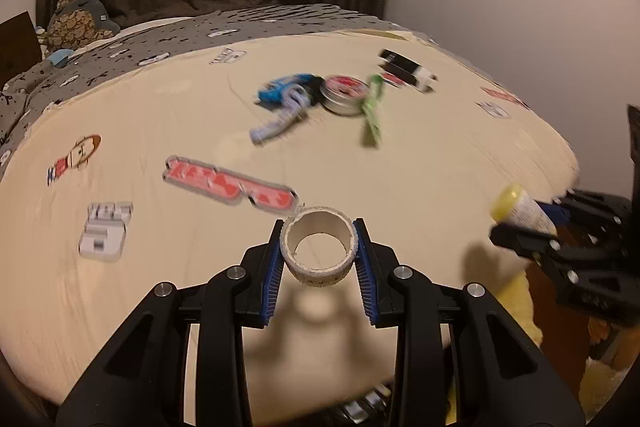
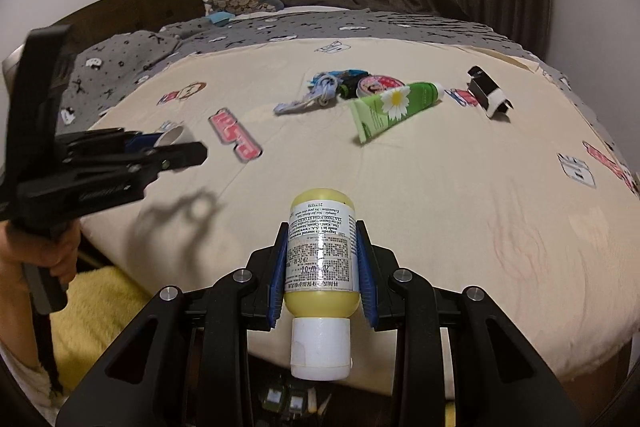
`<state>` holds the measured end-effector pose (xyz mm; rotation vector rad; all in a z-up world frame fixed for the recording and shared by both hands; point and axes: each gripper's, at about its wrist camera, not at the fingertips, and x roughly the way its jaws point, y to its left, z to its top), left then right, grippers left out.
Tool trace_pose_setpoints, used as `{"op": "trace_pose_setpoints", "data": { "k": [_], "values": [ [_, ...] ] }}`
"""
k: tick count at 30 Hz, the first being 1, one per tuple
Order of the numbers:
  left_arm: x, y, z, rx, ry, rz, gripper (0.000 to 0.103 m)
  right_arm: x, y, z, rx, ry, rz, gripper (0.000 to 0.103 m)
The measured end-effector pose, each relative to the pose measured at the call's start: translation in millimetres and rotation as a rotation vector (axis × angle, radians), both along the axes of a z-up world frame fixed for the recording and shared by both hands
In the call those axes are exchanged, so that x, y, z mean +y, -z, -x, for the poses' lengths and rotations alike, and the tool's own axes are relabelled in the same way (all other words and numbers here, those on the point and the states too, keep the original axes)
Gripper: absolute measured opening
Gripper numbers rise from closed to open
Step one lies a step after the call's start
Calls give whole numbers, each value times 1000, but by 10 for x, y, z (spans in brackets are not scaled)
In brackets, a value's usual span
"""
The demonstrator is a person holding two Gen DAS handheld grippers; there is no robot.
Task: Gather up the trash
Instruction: 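Grasp the white tape roll with the left tool while the right tool holds the bottle, then lower the tape roll and bottle into the bin and open both tools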
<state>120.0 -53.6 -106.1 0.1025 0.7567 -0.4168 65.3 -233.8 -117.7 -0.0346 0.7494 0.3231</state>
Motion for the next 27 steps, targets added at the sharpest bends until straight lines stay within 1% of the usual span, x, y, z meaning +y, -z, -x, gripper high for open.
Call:
{"op": "trace_pose_setpoints", "data": {
  "k": [5, 7, 11, 13, 19, 22, 27],
  "values": [
    [-28, 145, 442, 31, 28, 14, 31, -24, 125, 322, 34, -5, 13, 32],
    [-30, 216, 555, 46, 35, 18, 31, -30, 180, 412, 48, -7, 17, 32],
    [-64, 510, 806, 115, 58, 11, 31, -36, 374, 576, 102, -13, 21, 32],
    [-75, 647, 872, 149, 64, 2, 31, -23, 480, 629, 133, -19, 22, 32],
    [-114, 1212, 1060, 294, 92, -37, 31, 76, 861, 710, 234, -37, 22, 32],
    [-117, 1431, 1100, 352, 96, -54, 31, 130, 1091, 702, 293, -34, 22, 32],
    [-126, 1705, 1099, 426, 103, -74, 32, 187, 1451, 673, 400, -20, 21, 32]
  ]
}}
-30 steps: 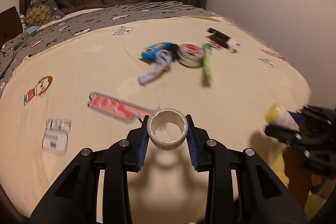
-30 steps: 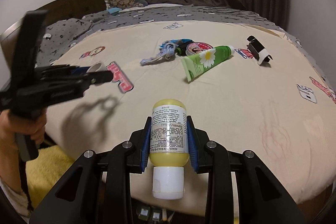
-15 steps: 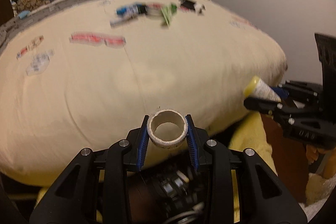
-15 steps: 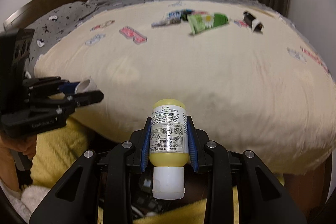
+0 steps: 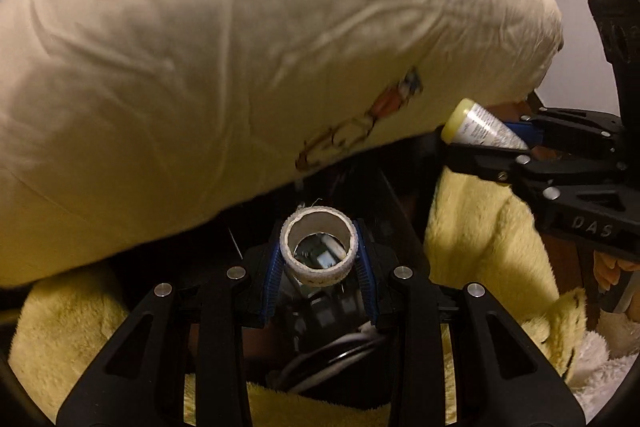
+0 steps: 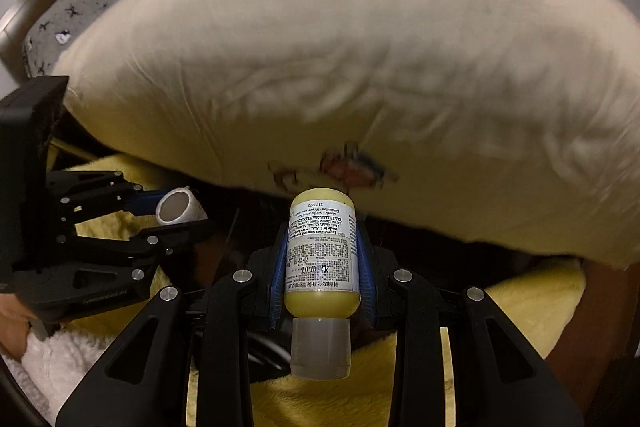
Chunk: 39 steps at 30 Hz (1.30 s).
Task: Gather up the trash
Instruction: 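Lower the tape roll and bottle into the bin and open both tools, then grasp the green daisy tube with the left tool while the right tool grasps the black clip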
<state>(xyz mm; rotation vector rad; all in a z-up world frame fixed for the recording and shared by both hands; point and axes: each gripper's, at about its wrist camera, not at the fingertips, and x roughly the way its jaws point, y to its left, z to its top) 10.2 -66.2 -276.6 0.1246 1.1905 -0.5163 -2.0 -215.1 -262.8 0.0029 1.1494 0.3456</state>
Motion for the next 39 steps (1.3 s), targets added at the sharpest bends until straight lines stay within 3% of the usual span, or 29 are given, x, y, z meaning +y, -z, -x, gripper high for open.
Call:
{"op": "trace_pose_setpoints", "data": {
  "k": [6, 9, 16, 28, 33, 39],
  "values": [
    [-12, 210, -31, 61, 12, -16, 33, 35, 230, -45, 90, 15, -15, 34],
    [12, 220, -68, 61, 2, -20, 47, 17, 218, -72, 85, 28, -15, 54],
    [108, 79, -115, 17, -35, -35, 65, -118, 24, -108, 36, 71, -15, 60],
    [233, -678, -176, -178, -68, 3, 85, -499, -748, -198, -172, 159, -16, 81],
    [178, -1038, -382, -271, -79, 19, 87, -627, -1000, -389, -261, 205, 15, 83],
    [22, -1364, -762, -349, -66, 15, 87, -926, -1149, -776, -295, 255, 40, 84]
  ]
}}
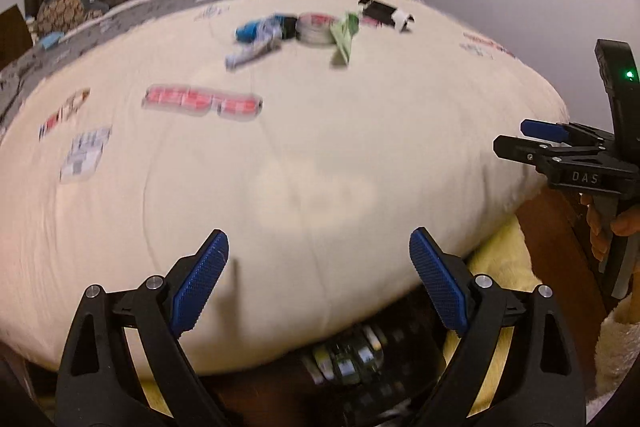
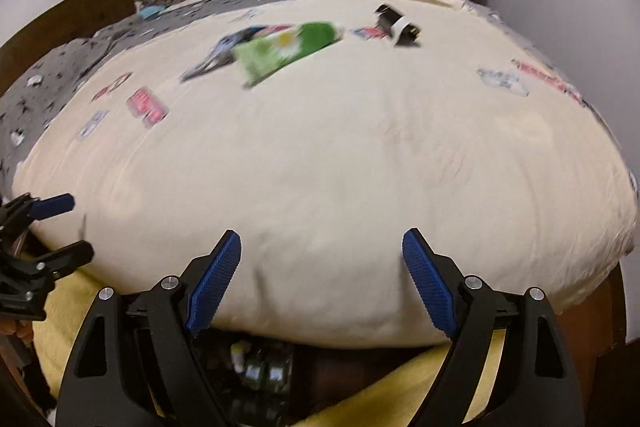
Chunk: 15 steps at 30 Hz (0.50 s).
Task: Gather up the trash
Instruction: 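Grasp the green daisy tube with the left tool while the right tool grasps the black clip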
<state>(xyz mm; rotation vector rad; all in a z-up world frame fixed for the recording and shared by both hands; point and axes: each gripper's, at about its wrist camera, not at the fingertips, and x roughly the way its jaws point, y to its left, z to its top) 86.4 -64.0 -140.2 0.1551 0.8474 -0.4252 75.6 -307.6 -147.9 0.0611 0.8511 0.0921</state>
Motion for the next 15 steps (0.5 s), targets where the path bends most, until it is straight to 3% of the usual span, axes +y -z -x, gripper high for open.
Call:
{"op": "trace_pose_setpoints", "data": {
  "k": [15],
  "values": [
    [-719, -167, -1531, 11, 61, 41, 87, -546, -294, -1484, -30, 123, 63, 84]
  ]
}}
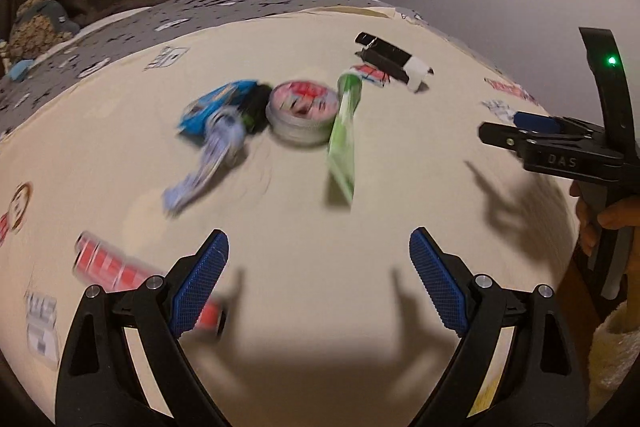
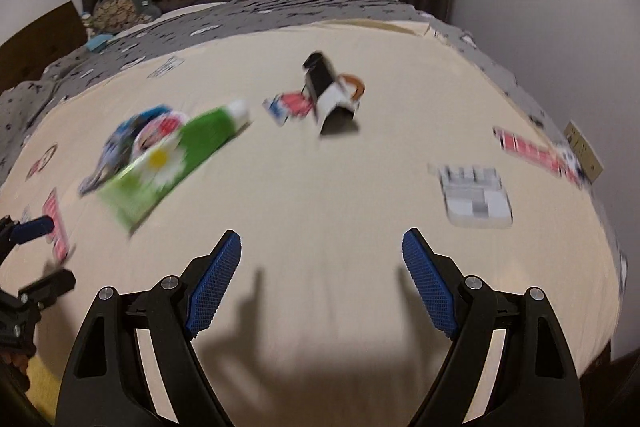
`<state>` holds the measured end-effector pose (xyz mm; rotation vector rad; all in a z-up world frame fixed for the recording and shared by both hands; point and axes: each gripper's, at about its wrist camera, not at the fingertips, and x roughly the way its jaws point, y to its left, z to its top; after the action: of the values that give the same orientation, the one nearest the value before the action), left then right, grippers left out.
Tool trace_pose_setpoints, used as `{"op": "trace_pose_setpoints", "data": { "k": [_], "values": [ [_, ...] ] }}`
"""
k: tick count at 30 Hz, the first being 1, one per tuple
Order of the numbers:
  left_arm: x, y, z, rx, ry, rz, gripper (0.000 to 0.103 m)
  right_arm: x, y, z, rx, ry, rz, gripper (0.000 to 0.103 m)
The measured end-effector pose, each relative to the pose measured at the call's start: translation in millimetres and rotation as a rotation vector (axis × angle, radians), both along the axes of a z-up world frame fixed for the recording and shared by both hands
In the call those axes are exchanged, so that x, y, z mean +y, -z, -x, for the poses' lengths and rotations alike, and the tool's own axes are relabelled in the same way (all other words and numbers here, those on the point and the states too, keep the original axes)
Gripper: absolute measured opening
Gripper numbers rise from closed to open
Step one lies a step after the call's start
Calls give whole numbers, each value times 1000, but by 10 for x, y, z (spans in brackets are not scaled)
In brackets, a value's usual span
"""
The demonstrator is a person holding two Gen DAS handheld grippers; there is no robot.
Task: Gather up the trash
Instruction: 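Grasp the green daisy tube with the left tool while the right tool grasps the black clip, then carry the green tube and black clip down into the bin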
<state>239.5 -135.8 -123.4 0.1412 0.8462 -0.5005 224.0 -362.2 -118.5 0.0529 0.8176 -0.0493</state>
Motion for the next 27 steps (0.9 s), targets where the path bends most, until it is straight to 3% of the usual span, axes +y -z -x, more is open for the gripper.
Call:
{"op": "trace_pose_setpoints", "data": {
  "k": [5, 10, 17, 20, 22, 23, 25, 27],
  "values": [
    [-209, 115, -397, 54, 38, 25, 86, -110, 16, -538, 4, 19, 8, 84],
    [-468, 209, -689, 95, 98, 48, 74, -163, 83, -965, 17, 25, 5, 84],
    [-816, 255, -1005, 94, 116, 48, 71, -177, 111, -1491, 39, 23, -2, 80],
    [-928, 274, -1140, 91, 115, 37, 69, -205, 193, -1709, 85, 17, -15, 69],
    [-980, 299, -1211, 99, 116, 30, 60, -205, 261, -1773, 110, 13, -15, 53],
    [-989, 298, -1220, 98, 116, 28, 57, -199, 288, -1785, 115, 7, -15, 50],
    [-1002, 295, -1246, 89, 112, 18, 40, -166, 320, -1769, 114, -7, -11, 34],
    [-988, 286, -1248, 91, 112, 23, 39, -139, 315, -1736, 110, -13, -9, 26]
  ]
}}
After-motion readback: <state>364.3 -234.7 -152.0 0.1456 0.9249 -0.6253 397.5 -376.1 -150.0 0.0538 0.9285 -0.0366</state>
